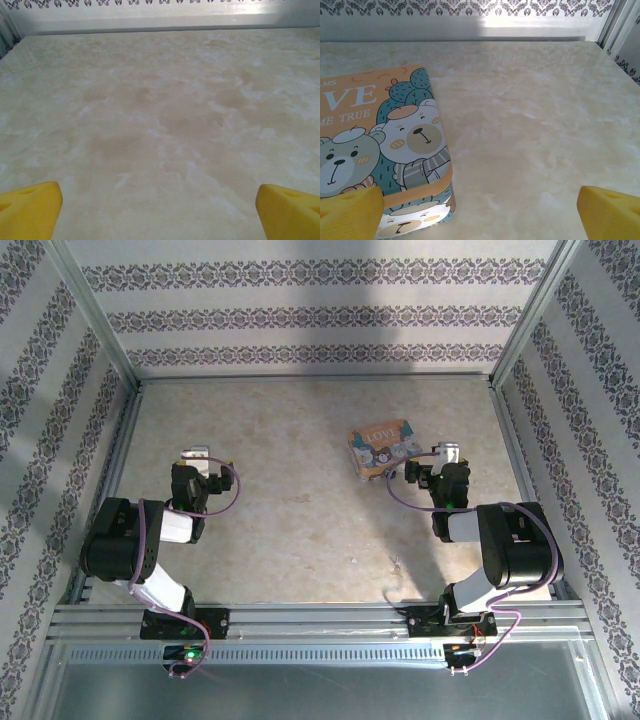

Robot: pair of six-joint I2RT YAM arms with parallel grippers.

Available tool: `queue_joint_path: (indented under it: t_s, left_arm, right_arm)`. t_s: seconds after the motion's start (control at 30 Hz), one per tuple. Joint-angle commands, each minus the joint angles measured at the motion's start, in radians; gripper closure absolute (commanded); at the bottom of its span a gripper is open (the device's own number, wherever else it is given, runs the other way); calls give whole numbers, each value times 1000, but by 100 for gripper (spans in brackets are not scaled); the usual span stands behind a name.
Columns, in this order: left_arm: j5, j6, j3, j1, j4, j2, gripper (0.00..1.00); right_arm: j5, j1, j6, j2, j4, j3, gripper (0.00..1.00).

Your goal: Unlock a padlock with a key

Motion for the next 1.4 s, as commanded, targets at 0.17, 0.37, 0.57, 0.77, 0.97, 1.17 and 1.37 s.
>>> queue_joint_path:
  t_s: [0.17,0.37,0.57,0.77,0.97,1.17,1.37]
  left_arm:
    - [-41,-8,-71,6,-25,-214,1]
    - [-86,-193,77,6,-537,-488,1]
    - [82,-480,160,4,-802,-604,1]
    - [129,-622,262,-177,-976,-535,0]
    - [112,-721,326,-388,-837,-362,1]
    - [217,-806,506,-524,-678,-70,0]
    - [315,-850,734,-594,-648,195,1]
  right_arm:
    - [10,-12,32,-244,-279,59,2]
    - [-67,-20,85,-441,-676,187,2]
    - [-176,-43,171,-507,-985,331,2]
    - [-294,-87,238,-412,-1115,427,2]
    - [-393,-112,258,-209,-1188,552,2]
    - [-458,-135,304,-23,-1130,648,2]
    - [-479,-140,333,118,-1045,714,2]
